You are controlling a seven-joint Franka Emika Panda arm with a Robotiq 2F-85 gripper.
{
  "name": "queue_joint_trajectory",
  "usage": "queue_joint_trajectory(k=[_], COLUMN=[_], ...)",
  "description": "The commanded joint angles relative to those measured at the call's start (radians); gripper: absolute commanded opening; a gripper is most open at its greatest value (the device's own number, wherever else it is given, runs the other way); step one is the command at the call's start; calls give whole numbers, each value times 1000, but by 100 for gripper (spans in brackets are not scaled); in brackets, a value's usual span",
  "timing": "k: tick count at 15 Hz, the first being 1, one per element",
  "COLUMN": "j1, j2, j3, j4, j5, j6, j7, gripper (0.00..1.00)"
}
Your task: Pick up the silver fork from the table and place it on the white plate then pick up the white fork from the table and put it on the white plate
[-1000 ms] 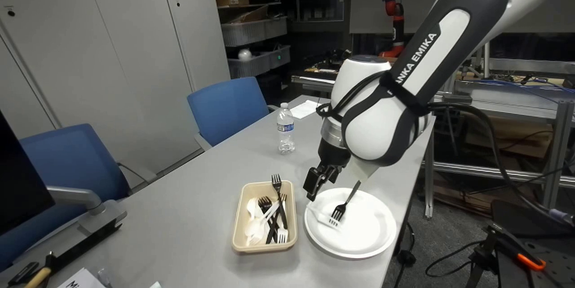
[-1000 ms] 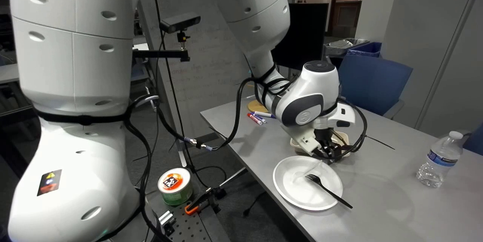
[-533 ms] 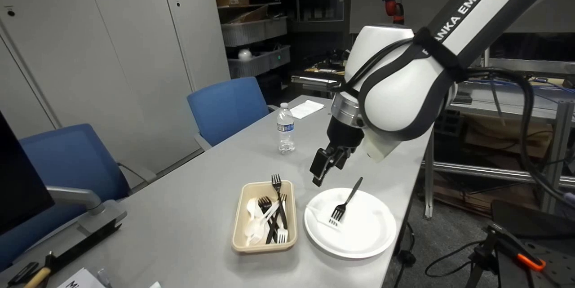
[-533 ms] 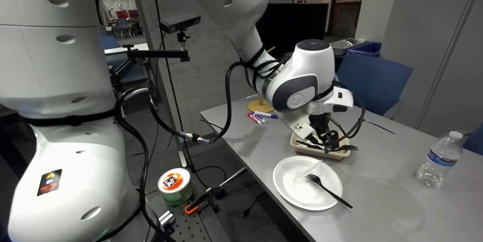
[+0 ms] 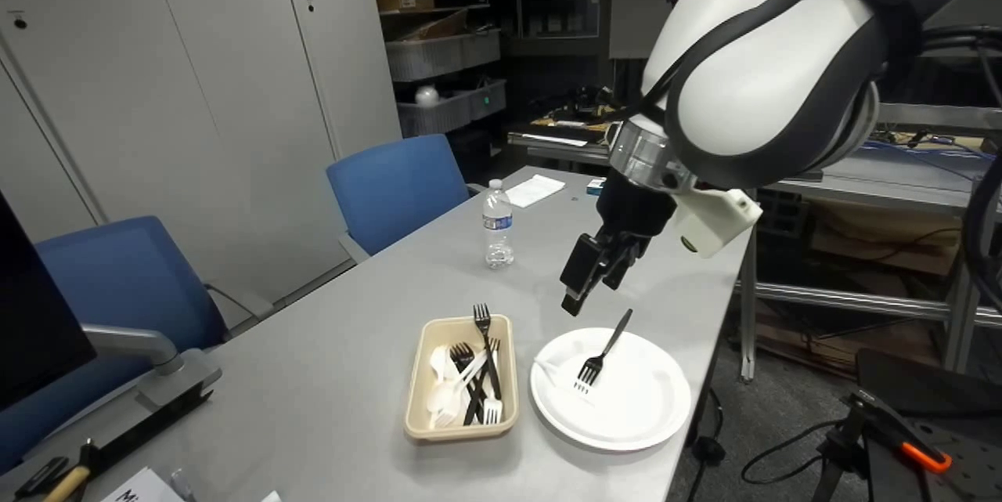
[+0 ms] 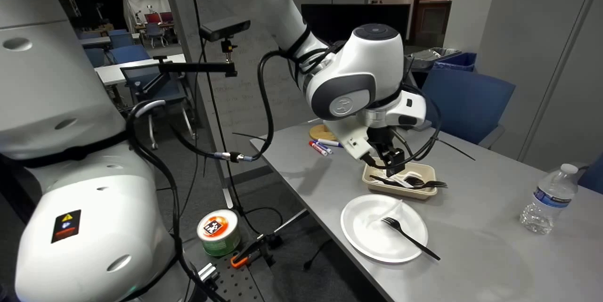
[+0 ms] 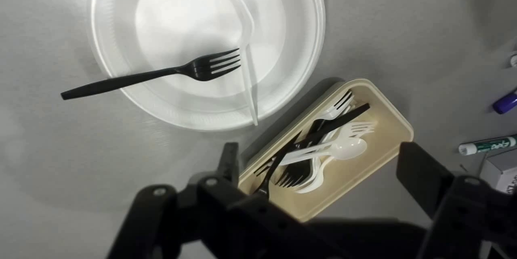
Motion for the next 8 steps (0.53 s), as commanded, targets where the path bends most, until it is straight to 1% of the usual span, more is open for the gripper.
queue_joint_trajectory(k=[1, 2, 4, 8], j1=[53, 49, 57, 58], j2=[-143, -51, -68, -54], j3=[-54, -49, -60, -61], j4=[-89, -31, -41, -38], j5=[97, 34, 31, 33], j6=[-55, -18, -20, -20], j7=[-108, -36, -37, -39], gripper=[100, 100, 100, 100])
